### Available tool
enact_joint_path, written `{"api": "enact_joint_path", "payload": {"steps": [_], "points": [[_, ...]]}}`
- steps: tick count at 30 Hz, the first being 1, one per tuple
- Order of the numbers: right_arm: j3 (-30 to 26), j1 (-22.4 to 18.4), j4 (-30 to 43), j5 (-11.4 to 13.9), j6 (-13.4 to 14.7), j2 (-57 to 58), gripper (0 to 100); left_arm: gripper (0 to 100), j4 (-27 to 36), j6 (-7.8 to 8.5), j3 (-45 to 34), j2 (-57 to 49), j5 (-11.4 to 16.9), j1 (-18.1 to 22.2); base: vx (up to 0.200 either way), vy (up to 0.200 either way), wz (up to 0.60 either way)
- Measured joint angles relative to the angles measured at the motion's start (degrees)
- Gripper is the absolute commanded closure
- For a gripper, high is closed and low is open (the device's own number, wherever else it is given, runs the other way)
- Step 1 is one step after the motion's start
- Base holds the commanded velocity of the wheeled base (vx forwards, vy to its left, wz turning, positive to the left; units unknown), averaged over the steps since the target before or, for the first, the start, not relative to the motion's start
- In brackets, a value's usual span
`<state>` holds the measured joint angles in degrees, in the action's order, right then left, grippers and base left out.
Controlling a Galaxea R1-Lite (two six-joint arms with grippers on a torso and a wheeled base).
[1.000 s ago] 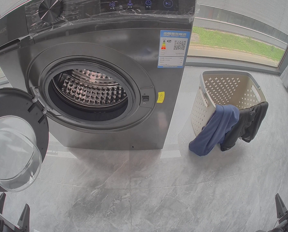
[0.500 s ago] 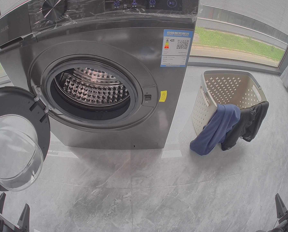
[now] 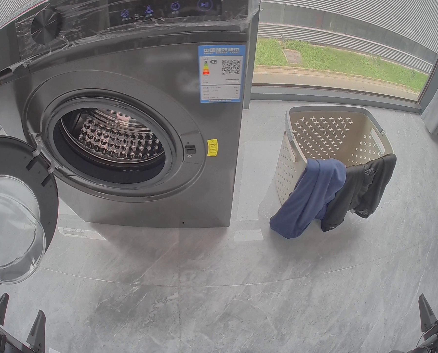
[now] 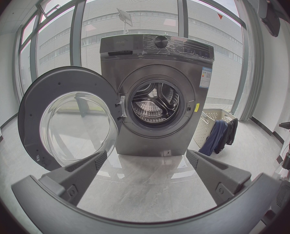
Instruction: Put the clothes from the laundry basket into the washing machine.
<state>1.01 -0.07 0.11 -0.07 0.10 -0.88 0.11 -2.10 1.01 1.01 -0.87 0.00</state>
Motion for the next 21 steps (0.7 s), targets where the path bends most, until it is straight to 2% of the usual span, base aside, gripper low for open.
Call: {"api": "enact_joint_path", "payload": {"steps": [8,21], "points": [[0.0,-0.04,-0.06,0.05,-0.02,0.0,0,0,0.05,-0.06,0.0,0.0,0.0,0.0,0.0,0.0,0.0],[0.0,-0.02,-0.01,0.02,0.0,-0.05,0,0,0.07,-0.15,0.0,0.0,0.0,0.0,0.2,0.0,0.0]]}}
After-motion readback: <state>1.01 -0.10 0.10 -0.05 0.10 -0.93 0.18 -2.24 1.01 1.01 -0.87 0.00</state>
